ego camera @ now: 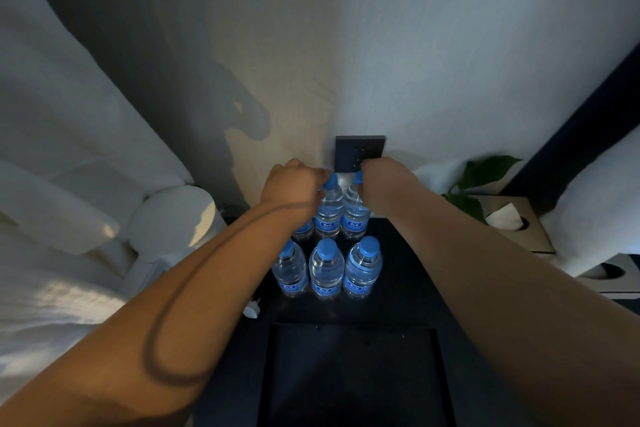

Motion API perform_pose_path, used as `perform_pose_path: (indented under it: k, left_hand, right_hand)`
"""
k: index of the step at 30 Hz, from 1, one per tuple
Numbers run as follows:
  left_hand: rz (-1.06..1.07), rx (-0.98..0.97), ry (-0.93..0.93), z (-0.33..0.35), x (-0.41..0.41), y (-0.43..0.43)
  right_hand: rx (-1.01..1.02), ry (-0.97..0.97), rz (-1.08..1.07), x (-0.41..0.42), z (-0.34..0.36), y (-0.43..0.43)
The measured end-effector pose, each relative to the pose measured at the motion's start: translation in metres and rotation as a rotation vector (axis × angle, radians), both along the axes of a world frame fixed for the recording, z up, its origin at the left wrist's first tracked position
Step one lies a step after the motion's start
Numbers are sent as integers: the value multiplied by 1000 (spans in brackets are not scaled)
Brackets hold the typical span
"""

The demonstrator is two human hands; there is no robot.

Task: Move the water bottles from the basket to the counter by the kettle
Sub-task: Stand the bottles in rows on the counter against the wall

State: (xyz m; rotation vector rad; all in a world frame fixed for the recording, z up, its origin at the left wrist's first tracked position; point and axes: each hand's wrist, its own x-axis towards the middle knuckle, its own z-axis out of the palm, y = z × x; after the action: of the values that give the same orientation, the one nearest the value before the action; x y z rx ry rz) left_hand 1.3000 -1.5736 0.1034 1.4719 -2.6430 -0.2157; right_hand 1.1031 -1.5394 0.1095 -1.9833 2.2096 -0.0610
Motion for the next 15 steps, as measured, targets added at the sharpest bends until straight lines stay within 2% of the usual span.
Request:
perform_pose_path:
  k: [6, 11, 15]
  left_hand:
    - [23, 55, 19, -5, 3, -1]
    - [23, 98, 78, -7, 6, -1]
    - [2, 61, 61, -7, 5, -1]
  right_hand:
    - [-15, 28, -71, 4, 4, 2]
    - [-127, 35, -5, 2, 2, 10]
    - [-116, 39, 7, 3, 4, 9]
